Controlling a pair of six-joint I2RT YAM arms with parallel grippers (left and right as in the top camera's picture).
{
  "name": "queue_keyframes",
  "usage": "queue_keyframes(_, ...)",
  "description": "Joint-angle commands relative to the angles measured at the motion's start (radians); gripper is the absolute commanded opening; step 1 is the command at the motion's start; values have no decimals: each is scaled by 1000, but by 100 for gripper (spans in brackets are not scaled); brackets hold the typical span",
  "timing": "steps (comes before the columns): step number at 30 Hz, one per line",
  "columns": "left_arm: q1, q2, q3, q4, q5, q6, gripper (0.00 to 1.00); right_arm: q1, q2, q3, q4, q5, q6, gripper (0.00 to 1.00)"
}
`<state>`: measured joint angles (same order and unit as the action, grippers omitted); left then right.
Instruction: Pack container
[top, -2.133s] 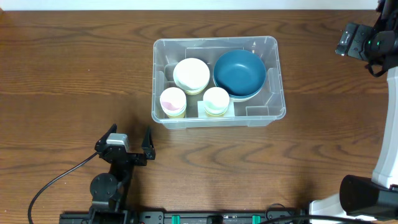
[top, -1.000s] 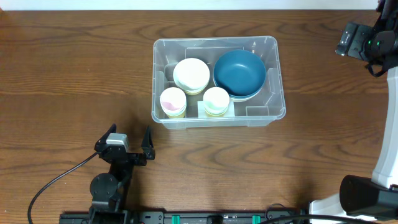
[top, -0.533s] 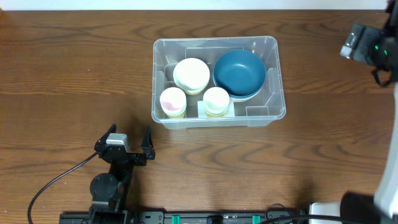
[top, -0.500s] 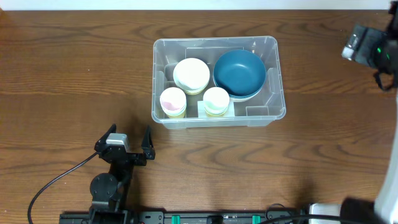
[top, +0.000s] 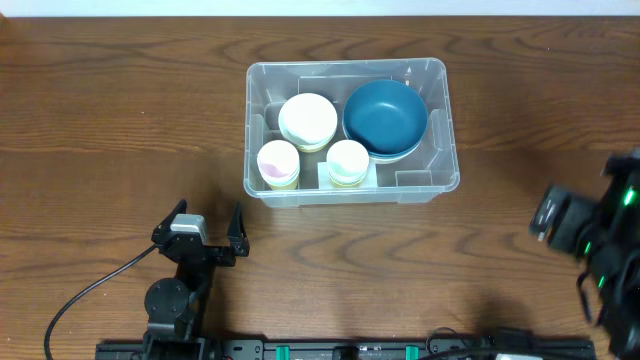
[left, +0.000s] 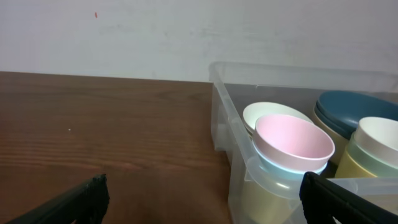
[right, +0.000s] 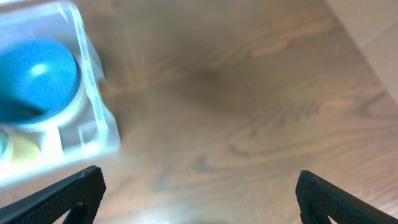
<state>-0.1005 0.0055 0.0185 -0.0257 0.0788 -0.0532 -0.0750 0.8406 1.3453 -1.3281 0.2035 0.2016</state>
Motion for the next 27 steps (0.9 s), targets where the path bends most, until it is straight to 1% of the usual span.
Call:
queue_keyframes(1,3,-2,-14,-38,15,8,98,29,-124,-111,0,11,10,99)
queue_keyframes(4,3,-2,-14,-38,16,8,98,49,-232,-200,9,42,-1,99)
queue_keyframes(7,3,-2,-14,-38,16,8,98,57,-333,-278,97,41,0,99)
queue_keyframes(11,3,-2,-14,-38,16,8,98,57,-450,-400,298,-37,0,99)
queue_keyframes(18,3,-2,-14,-38,16,8,98,85,-600,-645,658,-195,0,99)
queue_keyframes(22,3,-2,-14,-38,16,8,98,101,-679,-787,846,-222,0,99)
queue_keyframes(27,3,-2,-14,-38,15,8,98,102,-782,-932,1020,-231,0,99)
